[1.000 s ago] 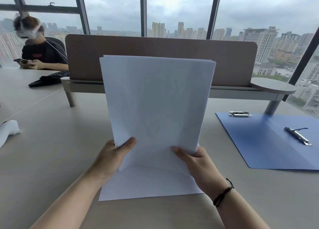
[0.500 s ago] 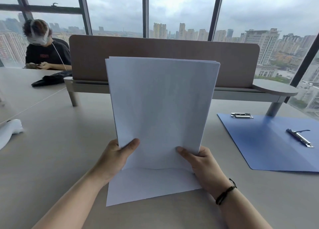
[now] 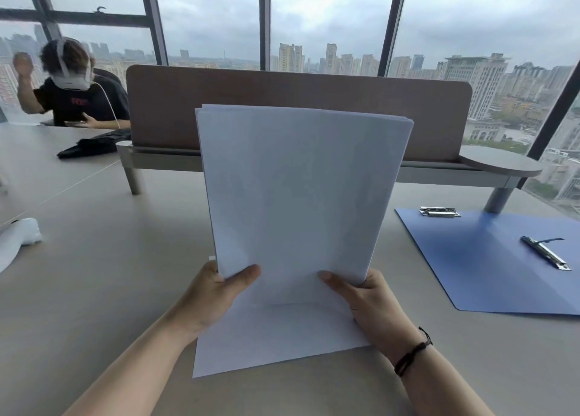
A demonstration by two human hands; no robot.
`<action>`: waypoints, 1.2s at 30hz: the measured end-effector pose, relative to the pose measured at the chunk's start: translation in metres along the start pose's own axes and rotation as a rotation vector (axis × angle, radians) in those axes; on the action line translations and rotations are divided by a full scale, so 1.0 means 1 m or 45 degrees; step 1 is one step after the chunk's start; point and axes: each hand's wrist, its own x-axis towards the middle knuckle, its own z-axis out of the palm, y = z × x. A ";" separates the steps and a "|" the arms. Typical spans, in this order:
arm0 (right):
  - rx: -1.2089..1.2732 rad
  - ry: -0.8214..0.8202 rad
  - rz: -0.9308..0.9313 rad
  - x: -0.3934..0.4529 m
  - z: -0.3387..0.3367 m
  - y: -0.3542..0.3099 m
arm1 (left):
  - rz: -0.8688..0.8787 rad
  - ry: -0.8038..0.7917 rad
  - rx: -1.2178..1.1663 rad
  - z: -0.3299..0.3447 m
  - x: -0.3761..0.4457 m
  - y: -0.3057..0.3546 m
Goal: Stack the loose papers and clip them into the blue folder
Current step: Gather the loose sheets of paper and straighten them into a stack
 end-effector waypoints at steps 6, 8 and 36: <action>-0.029 -0.005 0.024 -0.001 0.002 -0.001 | -0.086 -0.045 -0.022 -0.002 0.000 -0.004; -0.032 -0.014 0.031 -0.001 0.002 0.000 | -0.086 -0.024 -0.022 -0.001 0.001 -0.006; -1.821 0.143 -0.141 -0.011 0.017 -0.010 | -0.243 0.389 -0.619 -0.011 0.012 0.003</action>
